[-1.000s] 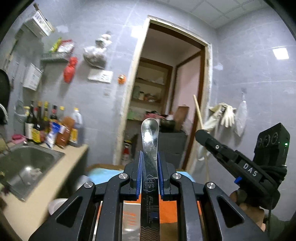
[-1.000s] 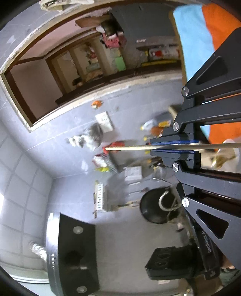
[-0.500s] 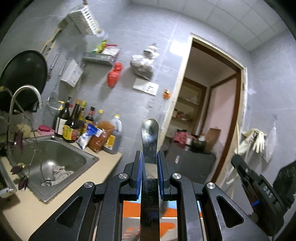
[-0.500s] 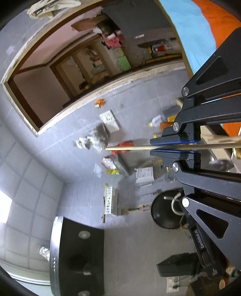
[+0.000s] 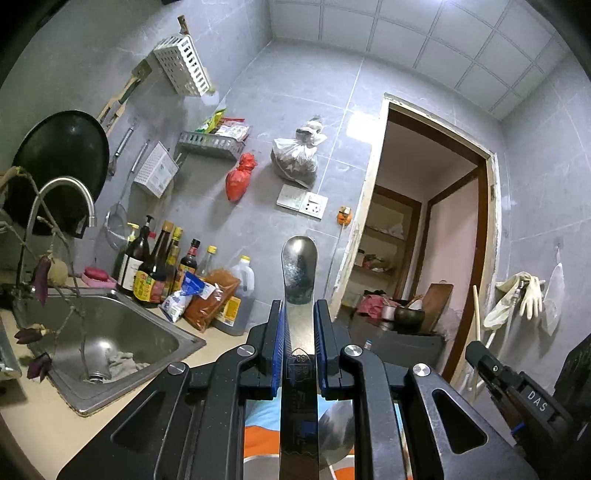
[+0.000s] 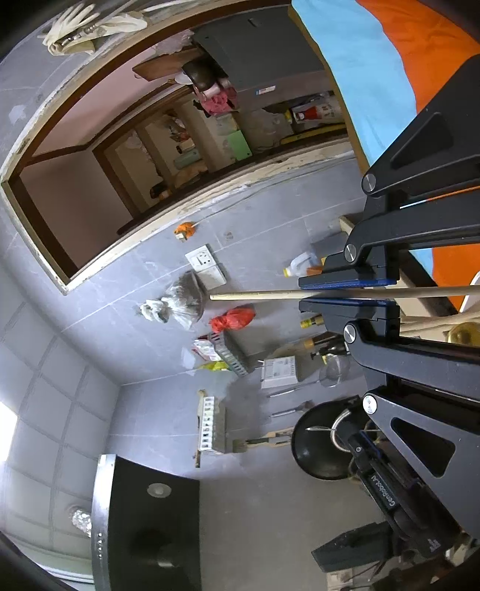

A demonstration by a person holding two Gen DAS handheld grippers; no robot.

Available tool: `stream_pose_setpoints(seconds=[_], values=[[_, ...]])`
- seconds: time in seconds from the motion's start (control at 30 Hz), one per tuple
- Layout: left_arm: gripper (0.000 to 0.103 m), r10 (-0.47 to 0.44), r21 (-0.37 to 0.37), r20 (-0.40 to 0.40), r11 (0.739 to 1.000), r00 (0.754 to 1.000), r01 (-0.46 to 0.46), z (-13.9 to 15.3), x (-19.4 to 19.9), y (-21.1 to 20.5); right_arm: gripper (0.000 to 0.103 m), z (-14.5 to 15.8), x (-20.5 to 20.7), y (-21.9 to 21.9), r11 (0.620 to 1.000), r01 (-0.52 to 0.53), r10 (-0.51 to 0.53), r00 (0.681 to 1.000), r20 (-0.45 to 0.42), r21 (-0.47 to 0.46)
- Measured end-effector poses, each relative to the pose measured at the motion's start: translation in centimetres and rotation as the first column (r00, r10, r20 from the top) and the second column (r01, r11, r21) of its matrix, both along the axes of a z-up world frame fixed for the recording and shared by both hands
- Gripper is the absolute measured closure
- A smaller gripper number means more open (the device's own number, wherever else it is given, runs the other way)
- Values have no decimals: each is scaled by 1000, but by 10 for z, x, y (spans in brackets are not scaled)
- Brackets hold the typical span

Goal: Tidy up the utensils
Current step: 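Lift the knife with the left tool while the right lifts the chopstick upright, then lower the knife into the basket with the left tool while the right drops the chopstick into the cup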

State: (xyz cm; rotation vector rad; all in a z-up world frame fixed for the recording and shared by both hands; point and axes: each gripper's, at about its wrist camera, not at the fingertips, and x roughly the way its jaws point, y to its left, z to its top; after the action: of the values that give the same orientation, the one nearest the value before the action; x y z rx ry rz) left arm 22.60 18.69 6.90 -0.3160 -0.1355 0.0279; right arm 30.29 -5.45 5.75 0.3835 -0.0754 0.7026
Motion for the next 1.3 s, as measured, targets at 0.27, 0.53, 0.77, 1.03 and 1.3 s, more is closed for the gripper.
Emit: stream_pose_setpoints(seconds=[0.27,0.53,0.77,1.03,1.3], values=[[91,15,17,-20,1000,1000,-14,-16,0,-8,100,-8,-1,9,999,4,-5,1000,-11,-54],[91,-19,80,-88,996,996,26,-24,-5,-20,100,-11,-4,14,994,-8,4,999,-39,-112],[90,-78,61,-187,994,979,90,-26,-4,-22,98,-12,-7,16,985,-26,11,996,-83,-170],[85,-145,54,-290,984,946,167,-29,-3,-29,83,-7,-18,7,981,-25,6,995,-100,-194],[73,-151,80,-332,979,931,188,-20,-10,-42,81,-1,-29,-3,978,-3,-18,995,-97,-209]])
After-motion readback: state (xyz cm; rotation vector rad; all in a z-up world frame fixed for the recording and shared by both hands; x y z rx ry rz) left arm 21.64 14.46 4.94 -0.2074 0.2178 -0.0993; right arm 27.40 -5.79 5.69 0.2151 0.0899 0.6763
